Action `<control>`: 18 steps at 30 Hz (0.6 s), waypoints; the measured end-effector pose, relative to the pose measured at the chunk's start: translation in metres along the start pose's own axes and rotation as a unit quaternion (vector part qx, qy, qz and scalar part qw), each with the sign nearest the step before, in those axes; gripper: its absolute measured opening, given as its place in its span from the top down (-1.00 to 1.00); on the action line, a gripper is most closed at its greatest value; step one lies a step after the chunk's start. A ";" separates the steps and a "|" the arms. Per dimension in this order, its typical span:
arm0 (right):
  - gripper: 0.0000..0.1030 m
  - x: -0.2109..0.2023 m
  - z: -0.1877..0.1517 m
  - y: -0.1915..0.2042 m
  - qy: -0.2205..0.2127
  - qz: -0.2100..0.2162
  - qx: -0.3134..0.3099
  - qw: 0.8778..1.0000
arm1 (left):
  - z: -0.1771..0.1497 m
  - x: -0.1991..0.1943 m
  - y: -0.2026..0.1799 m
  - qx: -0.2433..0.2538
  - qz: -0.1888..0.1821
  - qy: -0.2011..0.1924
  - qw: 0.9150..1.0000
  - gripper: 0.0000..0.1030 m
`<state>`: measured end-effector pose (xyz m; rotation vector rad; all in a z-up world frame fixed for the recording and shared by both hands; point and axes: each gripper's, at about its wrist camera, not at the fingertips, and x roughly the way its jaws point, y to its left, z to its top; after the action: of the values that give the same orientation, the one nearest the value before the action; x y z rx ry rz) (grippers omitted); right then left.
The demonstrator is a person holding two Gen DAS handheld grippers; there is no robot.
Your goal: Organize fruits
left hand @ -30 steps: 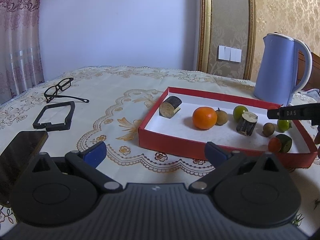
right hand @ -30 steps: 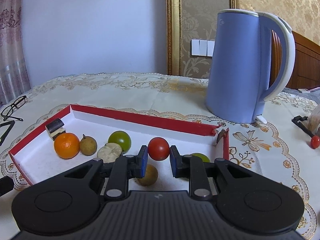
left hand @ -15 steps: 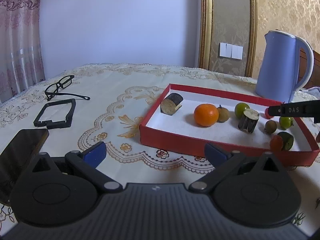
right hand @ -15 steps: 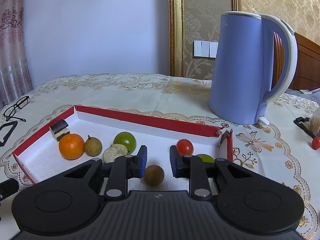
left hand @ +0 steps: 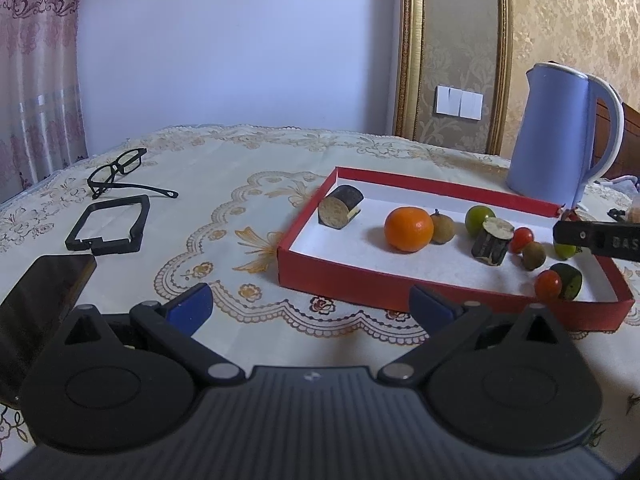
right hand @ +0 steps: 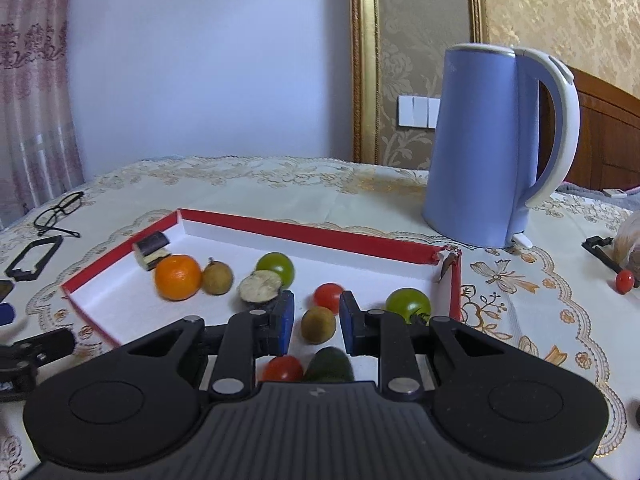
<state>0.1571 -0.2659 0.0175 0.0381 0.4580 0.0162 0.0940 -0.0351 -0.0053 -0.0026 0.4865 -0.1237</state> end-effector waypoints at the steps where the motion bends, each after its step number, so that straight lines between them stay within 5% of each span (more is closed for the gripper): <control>1: 0.54 -0.003 -0.001 0.001 -0.003 0.002 0.000 1.000 | 0.000 0.000 0.000 0.000 0.000 0.000 1.000 -1.00; 15: 0.42 -0.062 -0.035 0.016 -0.027 0.048 -0.012 0.998 | -0.001 0.000 -0.001 0.002 -0.001 0.010 1.000 -1.00; 18: 0.17 -0.065 -0.042 0.027 -0.021 0.070 -0.036 0.997 | -0.001 0.001 0.000 0.001 0.000 0.011 1.000 -1.00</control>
<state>0.0795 -0.2395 0.0097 -0.0005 0.4127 0.1703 0.0945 -0.0355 -0.0068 0.0006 0.5092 -0.1237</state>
